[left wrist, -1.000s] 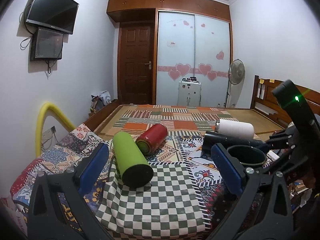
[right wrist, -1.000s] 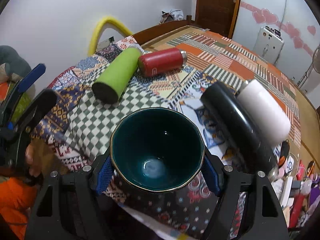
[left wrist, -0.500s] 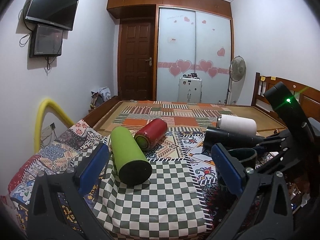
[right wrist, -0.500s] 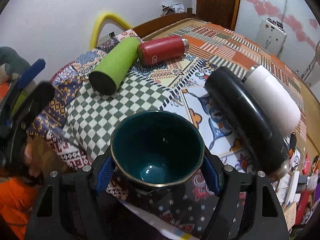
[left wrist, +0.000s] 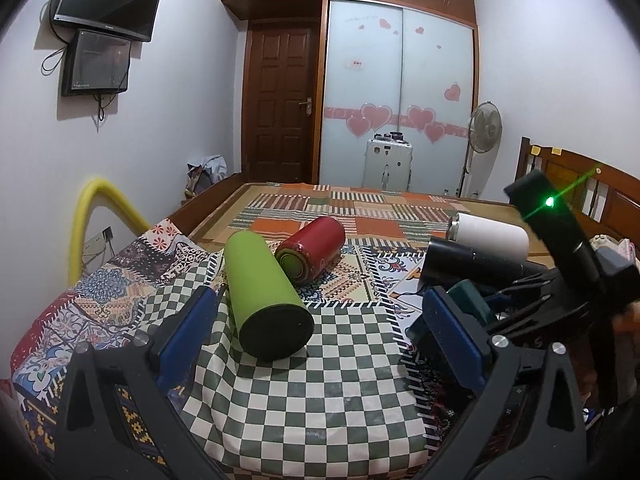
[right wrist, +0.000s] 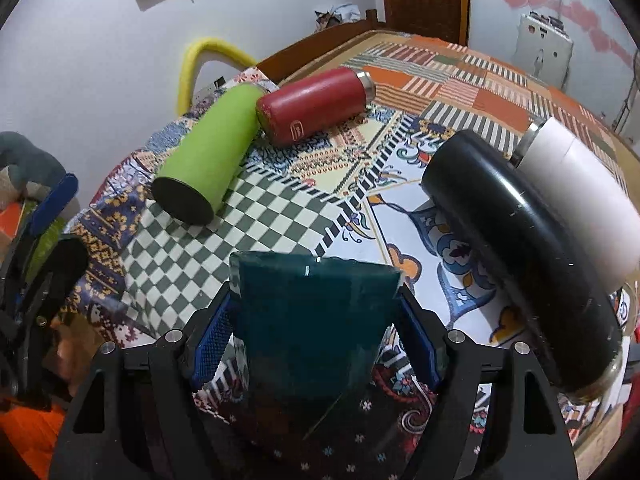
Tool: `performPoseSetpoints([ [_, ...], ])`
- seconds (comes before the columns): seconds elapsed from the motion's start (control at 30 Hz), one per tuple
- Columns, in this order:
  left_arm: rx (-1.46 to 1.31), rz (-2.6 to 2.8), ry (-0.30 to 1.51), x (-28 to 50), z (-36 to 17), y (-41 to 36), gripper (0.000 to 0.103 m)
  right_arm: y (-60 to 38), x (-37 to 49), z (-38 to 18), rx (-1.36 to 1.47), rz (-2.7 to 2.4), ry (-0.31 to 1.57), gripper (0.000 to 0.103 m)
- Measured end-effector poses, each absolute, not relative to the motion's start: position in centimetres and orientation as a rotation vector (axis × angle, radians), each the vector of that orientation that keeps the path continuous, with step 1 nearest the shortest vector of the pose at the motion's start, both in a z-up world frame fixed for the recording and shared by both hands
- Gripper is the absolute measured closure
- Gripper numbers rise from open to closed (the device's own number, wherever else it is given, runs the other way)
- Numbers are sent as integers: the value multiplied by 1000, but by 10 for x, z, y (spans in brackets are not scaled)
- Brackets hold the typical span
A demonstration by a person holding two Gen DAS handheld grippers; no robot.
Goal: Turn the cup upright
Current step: 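Lift the teal mug with the right gripper and carry it toward the left gripper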
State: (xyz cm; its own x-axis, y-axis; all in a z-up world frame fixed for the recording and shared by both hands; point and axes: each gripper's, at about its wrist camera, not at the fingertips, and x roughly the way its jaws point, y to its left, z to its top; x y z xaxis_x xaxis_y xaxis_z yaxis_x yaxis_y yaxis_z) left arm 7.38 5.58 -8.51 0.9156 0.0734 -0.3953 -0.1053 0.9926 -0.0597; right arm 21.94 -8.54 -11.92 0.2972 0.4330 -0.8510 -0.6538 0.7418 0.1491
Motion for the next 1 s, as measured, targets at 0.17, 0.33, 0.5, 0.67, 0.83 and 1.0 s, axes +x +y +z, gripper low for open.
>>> performPoseSetpoints([
  [0.17,-70,99,417,77,-87,54,0,-86,218,-123,-243,733,1043,30],
  [0.33,-76,92,437,79,-86,51,0,-91,217,-123,-226,721,1048,30],
  [0.5,-75,84,454,81,-82,42,0,-106,208,-109,-212,734,990,26],
  [0.67,-70,53,488,88,-81,25,0,-130,193,-89,-214,706,889,26],
  [0.83,-60,30,545,100,-86,2,0,-167,178,-74,-195,632,775,25],
  [1.0,-99,-8,643,118,-101,-13,0,-201,171,-69,-150,578,710,25],
])
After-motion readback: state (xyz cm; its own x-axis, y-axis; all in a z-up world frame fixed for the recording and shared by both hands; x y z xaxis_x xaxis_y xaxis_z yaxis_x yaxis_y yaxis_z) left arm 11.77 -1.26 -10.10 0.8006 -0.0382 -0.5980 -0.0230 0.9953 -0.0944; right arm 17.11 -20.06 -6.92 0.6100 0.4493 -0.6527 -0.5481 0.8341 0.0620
